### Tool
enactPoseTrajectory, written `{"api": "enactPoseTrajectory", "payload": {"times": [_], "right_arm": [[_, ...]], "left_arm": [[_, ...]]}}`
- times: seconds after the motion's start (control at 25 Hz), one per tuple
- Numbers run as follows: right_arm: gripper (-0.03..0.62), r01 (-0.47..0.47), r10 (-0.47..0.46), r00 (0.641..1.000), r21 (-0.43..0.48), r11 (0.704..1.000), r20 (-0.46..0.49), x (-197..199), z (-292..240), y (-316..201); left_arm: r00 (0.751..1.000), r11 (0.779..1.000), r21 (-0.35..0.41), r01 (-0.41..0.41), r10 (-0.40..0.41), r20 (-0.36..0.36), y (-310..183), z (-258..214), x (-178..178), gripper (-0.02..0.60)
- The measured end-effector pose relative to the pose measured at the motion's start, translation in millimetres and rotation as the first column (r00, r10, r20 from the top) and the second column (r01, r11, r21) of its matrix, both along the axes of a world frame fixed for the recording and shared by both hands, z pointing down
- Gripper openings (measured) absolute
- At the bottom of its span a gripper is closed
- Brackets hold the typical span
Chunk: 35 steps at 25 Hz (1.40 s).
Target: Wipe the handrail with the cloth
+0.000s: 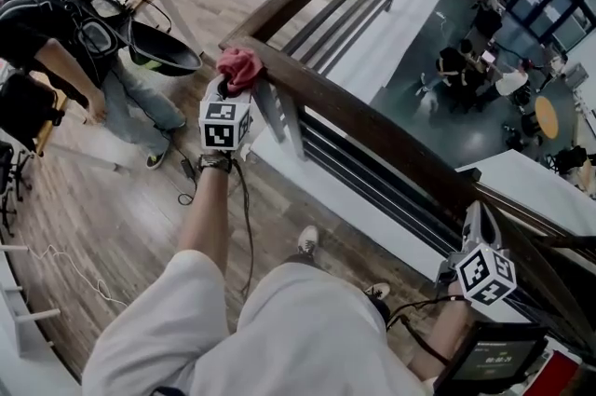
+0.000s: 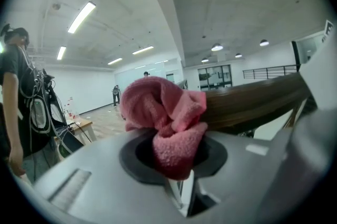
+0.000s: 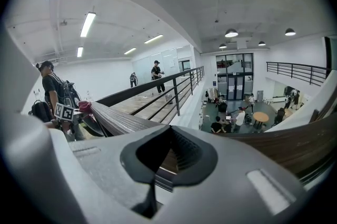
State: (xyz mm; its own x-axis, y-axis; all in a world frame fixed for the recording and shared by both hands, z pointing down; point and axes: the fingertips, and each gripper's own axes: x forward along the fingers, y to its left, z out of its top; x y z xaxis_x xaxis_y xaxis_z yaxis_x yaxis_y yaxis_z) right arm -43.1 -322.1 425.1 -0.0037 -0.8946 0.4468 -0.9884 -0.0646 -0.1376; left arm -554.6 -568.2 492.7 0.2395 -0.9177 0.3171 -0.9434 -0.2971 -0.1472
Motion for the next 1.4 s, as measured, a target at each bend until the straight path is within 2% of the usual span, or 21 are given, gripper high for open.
{"api": "enactPoseTrajectory", "payload": {"times": [0.56, 0.96, 1.4], "right_arm": [[0.002, 0.000, 0.000, 1.000, 0.021, 1.000, -0.004, 21.6, 3.6, 14.2], [0.002, -0.030, 0.030, 1.000, 0.036, 0.999, -0.004, 51.0, -0.3, 37.6], [0.002, -0.035, 0.035, 0.999, 0.039, 0.999, -0.003, 82.7, -4.5, 60.6]], "left_arm": [[0.998, 0.999, -0.021, -0.050, 0.050, -0.031, 28.7, 6.6, 58.0, 0.089], [0.994, 0.993, -0.047, -0.109, 0.108, -0.030, 55.0, 7.6, 103.0, 0.089], [0.987, 0.987, -0.042, -0.157, 0.154, -0.053, 84.4, 4.4, 161.1, 0.089]]}}
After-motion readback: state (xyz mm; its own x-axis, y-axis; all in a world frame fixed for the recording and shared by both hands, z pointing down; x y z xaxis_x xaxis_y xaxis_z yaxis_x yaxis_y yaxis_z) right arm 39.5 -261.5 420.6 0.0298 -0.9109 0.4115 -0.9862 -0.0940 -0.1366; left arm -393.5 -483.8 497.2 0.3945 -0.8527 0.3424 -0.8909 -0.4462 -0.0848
